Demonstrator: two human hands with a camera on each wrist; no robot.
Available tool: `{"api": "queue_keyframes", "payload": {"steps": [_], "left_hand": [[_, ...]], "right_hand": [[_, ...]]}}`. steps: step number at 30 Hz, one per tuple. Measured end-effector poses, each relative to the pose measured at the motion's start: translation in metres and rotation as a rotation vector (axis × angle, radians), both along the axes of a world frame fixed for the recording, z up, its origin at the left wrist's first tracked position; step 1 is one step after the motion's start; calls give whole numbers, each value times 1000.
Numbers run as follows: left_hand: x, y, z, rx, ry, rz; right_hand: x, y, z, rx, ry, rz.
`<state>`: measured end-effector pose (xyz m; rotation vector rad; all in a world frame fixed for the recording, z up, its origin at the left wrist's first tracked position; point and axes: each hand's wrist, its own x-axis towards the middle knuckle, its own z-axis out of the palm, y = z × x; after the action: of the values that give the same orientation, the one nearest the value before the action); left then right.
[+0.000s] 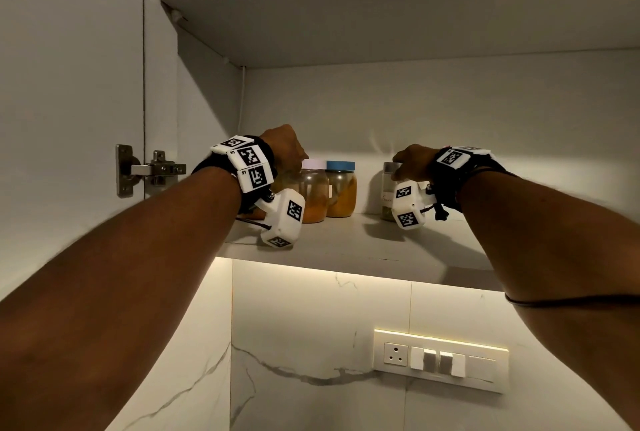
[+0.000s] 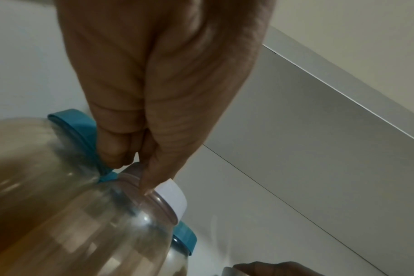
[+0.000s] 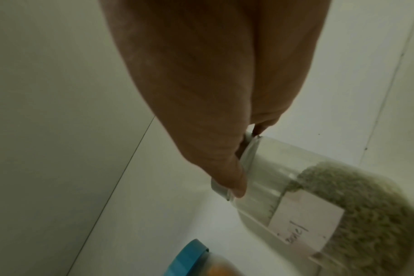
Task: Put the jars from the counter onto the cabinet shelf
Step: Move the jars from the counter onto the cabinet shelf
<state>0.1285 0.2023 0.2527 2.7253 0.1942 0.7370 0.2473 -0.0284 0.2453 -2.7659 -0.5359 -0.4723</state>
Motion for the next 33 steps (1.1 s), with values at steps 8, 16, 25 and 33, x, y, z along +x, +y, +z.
{"api": "queue_keyframes", "payload": {"steps": [8, 16, 25, 33], "left_hand": [[-12, -6, -1, 43, -20, 1], [-57, -26, 11, 5, -137, -122], [-128, -74, -10, -384, -290, -341], [-183, -123, -73, -460, -230, -457]], "right_hand": [[-1, -7, 0, 179, 65, 81], [-55, -62, 20, 511, 77, 162], [-170, -111, 4, 828, -21, 493], [-253, -144, -77, 708, -147, 665]]}}
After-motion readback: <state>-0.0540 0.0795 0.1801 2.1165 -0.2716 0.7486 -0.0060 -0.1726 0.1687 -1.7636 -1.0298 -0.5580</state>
